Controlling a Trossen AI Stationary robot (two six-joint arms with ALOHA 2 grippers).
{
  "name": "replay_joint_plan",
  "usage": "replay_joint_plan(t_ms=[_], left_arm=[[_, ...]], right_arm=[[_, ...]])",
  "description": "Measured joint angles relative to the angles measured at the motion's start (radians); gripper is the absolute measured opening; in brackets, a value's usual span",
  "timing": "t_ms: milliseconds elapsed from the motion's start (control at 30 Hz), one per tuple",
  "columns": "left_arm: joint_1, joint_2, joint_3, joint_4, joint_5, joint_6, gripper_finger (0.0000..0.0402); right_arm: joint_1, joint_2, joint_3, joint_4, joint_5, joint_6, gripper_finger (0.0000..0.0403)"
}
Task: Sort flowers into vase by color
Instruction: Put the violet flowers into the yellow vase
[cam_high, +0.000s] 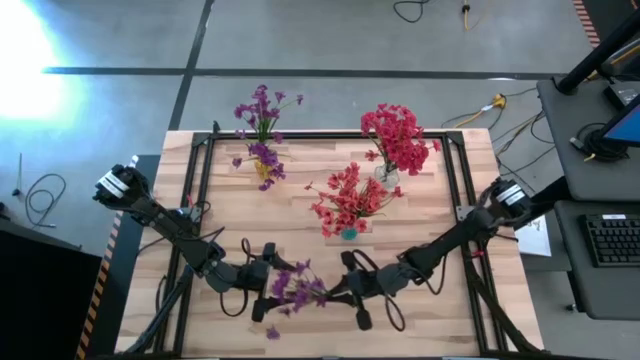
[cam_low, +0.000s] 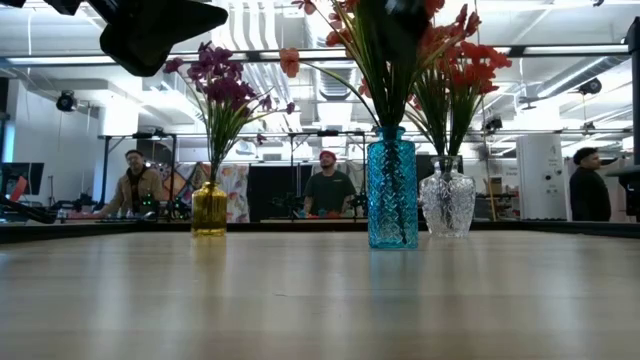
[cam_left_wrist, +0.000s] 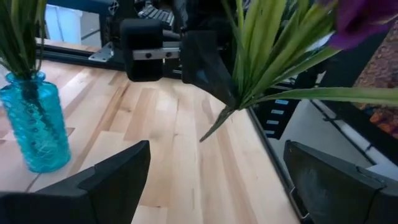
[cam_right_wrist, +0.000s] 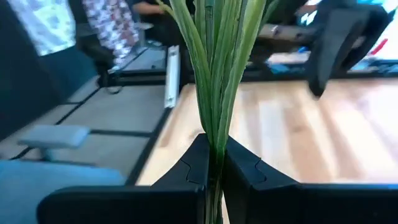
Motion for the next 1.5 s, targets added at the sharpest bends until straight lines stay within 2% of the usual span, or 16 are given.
replay_joint_plan(t_ms=[133, 267, 367, 533, 733, 967, 1500], left_arm=[[0.0, 0.0, 0.0, -0.005, -0.032, 0.023, 0.0355], [0.0, 0.0, 0.0, -0.029, -0.048, 0.026, 0.0355], [0.0, 0.0, 0.0, -0.034, -0.098, 0.027, 0.0355], [0.005, 0.0, 0.0, -0.03, -0.191, 0.032, 0.0355], [0.006, 0.0, 0.01, -0.025, -0.207, 0.031, 0.0355], [0.006, 0.0, 0.018, -0.024, -0.206, 0.023, 0.0355], [0.006, 0.0, 0.018, -0.025, -0.207, -0.005, 0.0355]], right_arm=[[-0.003, 0.044, 0.016, 0.077, 0.097, -0.1, 0.0018], [-0.003, 0.1, 0.013, 0.275, 0.112, -0.249, 0.0018], [-0.006, 0.149, 0.007, 0.405, 0.119, -0.333, 0.0018], [-0.027, 0.222, 0.019, 0.497, 0.126, -0.387, 0.0018], [-0.038, 0.246, 0.03, 0.503, 0.172, -0.393, 0.0018], [-0.042, 0.233, 0.03, 0.504, 0.171, -0.465, 0.0018], [-0.056, 0.232, 0.03, 0.498, 0.171, -0.468, 0.0018]])
